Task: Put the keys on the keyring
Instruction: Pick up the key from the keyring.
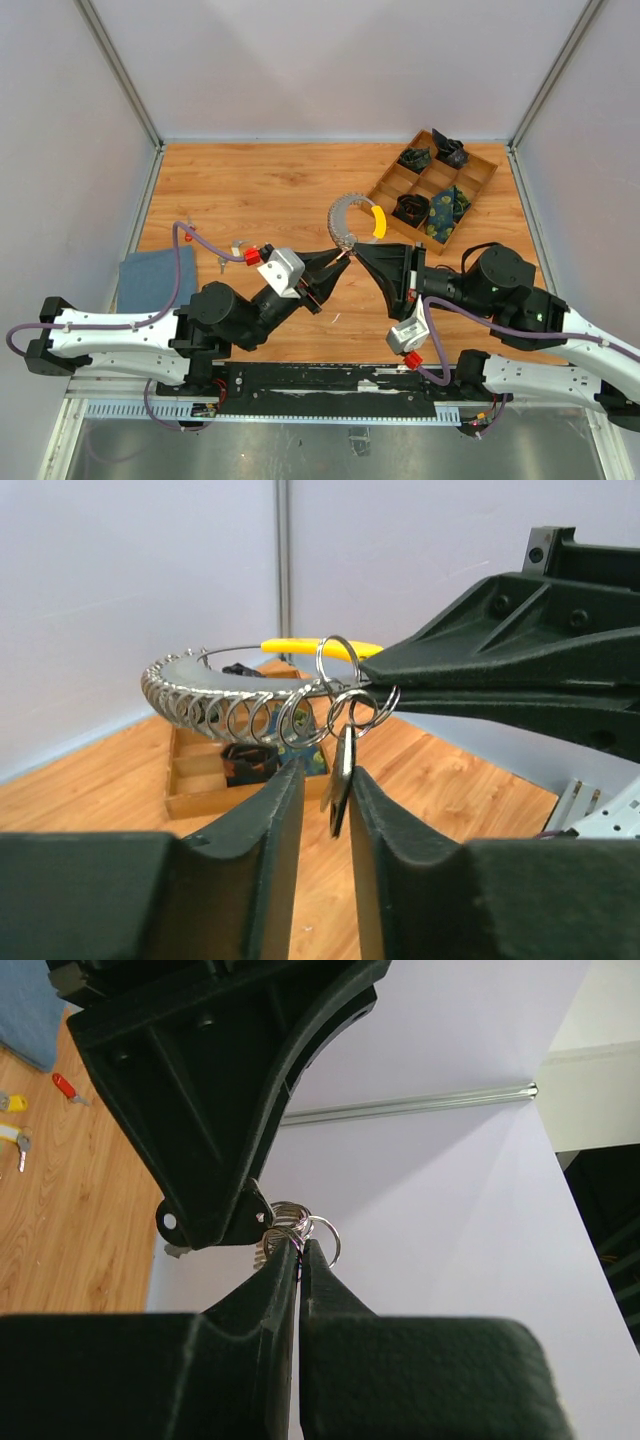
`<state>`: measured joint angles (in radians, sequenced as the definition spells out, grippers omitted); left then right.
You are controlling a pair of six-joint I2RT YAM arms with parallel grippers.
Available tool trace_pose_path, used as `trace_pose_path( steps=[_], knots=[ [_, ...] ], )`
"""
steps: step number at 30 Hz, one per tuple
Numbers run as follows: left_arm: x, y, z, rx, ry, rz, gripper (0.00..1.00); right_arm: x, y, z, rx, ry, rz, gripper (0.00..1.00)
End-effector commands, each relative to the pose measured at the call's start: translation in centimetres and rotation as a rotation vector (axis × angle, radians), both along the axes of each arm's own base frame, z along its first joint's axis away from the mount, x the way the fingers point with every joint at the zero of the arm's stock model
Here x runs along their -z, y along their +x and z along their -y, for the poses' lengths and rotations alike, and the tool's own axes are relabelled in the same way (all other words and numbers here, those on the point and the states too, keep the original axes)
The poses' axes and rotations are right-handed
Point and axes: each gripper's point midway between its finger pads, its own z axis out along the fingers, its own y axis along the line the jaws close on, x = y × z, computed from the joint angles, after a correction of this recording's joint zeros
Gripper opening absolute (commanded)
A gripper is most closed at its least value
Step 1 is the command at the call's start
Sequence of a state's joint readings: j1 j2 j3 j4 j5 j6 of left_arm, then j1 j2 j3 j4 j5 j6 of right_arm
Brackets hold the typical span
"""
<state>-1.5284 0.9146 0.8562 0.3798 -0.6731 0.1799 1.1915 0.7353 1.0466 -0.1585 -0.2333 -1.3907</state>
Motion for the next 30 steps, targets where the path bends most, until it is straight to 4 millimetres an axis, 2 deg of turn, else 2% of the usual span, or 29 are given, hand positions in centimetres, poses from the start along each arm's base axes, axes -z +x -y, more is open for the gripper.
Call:
trace_pose_path(
  steps=[1,9,25,30],
  knots=[
    [-1.7,0.0,-0.7,-0.006,-0.074,0.010,0.26,-1.2,-0.2,0.2,0.004,0.055,0.006,0.01],
    [-1.6,-0.5,-0.7,0.031,-0.072,-0.004,0.01,-1.2,0.6,0.5,0.051,0.056,0.011,0.00],
    [0.1,-1.2,-0.5,0.078,-0.023,-0.047,0.01,-1.3,2.7,1.1,0.175,0.062,0.015,0.01],
    [0.4,-1.2,-0.3,0.083,-0.003,-0.052,0.00,-1.4,3.0,1.0,0.180,0.096,-0.068,0.01]
  ],
)
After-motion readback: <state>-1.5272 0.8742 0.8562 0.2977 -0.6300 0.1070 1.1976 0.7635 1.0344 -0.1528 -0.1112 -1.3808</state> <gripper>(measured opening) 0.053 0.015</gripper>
